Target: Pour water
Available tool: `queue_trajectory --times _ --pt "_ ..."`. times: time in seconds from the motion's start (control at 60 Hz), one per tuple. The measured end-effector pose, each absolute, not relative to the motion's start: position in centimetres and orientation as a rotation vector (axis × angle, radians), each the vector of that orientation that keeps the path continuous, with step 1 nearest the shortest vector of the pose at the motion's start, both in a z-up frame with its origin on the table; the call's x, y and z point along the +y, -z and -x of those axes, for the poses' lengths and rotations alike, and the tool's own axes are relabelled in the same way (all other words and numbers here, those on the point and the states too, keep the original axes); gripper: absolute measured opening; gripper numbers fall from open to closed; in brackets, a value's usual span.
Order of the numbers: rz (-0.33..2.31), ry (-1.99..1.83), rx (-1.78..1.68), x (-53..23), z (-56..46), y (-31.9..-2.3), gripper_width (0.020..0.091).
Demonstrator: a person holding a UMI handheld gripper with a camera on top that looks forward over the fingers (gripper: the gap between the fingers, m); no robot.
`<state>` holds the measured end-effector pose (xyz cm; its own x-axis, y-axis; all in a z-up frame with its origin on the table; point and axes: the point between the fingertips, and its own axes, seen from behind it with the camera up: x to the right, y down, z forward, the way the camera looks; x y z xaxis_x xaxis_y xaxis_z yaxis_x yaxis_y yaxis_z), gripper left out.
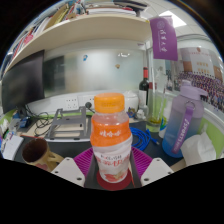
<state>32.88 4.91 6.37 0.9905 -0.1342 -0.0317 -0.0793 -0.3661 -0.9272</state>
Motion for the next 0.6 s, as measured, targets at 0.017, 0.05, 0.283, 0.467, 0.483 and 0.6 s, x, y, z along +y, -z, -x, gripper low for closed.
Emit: queue_trajectory --times 0.017,0.05,0.283,0.467,0.483,0.6 --pt "1.972 0.069 0.159 4.5 -33.1 -5.9 0.0581" --pt "1.994 0.085 0.158 4.0 -33.2 -5.6 0.0591" --pt "2.144 0.048 0.147 -3.2 -30.7 -6.1 0.0742" --pt "2.195 -0.021 0.138 -7.4 -28.4 -10.9 0.0776" --pt "2.189 -0.033 0.144 -7.4 -28.3 -11.6 0.0776" --pt "2.176 -0.082 0.117 -8.0 -27.3 -15.6 0.0778"
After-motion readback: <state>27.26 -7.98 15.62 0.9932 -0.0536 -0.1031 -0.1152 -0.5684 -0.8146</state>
